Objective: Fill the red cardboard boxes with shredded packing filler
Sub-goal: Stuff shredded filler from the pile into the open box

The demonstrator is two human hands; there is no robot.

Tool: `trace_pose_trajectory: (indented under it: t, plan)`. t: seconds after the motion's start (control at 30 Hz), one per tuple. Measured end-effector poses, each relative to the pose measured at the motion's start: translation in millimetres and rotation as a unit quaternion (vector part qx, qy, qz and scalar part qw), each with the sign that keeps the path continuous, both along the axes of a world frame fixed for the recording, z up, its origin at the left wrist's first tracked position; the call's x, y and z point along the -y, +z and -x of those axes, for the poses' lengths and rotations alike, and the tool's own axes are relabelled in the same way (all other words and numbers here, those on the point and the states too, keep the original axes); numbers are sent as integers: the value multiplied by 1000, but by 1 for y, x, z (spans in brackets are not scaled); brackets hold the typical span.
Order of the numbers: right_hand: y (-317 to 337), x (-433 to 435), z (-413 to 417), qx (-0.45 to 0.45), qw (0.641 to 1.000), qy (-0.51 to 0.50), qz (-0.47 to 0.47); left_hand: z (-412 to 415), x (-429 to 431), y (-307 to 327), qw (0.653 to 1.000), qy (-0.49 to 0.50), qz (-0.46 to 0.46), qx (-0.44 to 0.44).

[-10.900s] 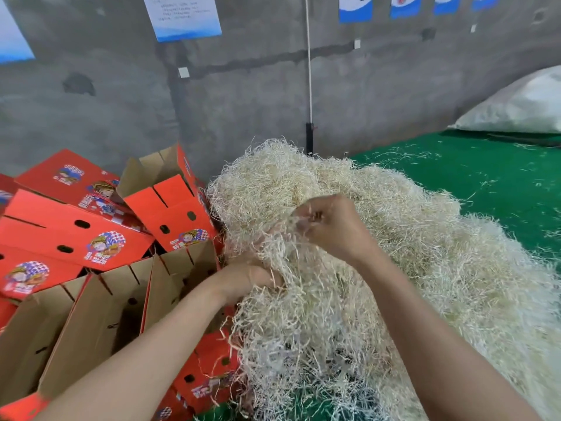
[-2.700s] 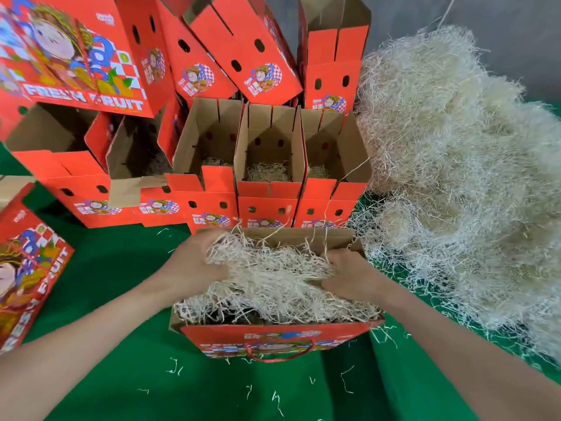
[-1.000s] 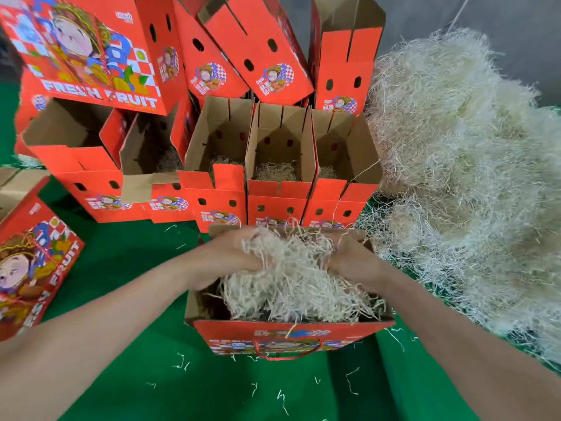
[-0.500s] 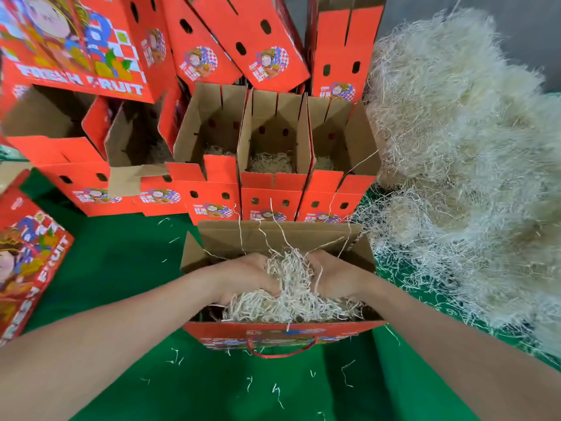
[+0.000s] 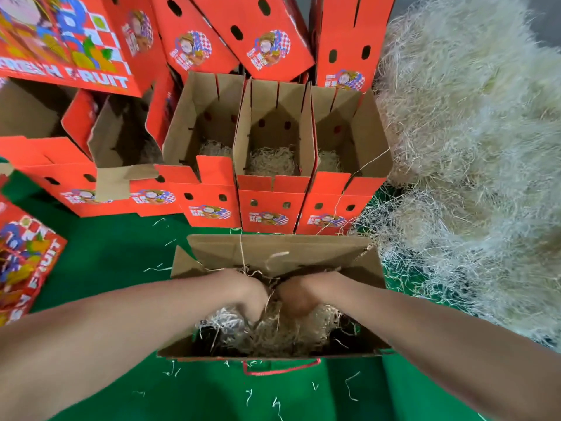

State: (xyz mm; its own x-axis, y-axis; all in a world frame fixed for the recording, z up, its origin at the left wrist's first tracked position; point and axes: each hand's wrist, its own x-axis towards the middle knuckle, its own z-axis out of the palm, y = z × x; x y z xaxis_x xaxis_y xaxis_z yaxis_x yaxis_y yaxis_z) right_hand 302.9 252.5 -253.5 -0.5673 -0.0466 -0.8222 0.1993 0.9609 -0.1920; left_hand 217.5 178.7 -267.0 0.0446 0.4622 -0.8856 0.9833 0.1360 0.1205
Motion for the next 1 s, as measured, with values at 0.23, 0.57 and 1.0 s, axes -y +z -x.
trace_pose_trajectory:
  t: [0.23, 0.57, 1.0]
  plan:
    - [-43, -42, 1, 98, 993, -35, -52, 12, -10, -55, 983, 178, 19, 38]
    - [-21, -4, -5, -84, 979, 104, -154, 10, 4, -88, 983, 175, -19, 49]
    - [-18, 1, 22, -114, 990, -8, -81, 11, 19, -47, 991, 123, -53, -6]
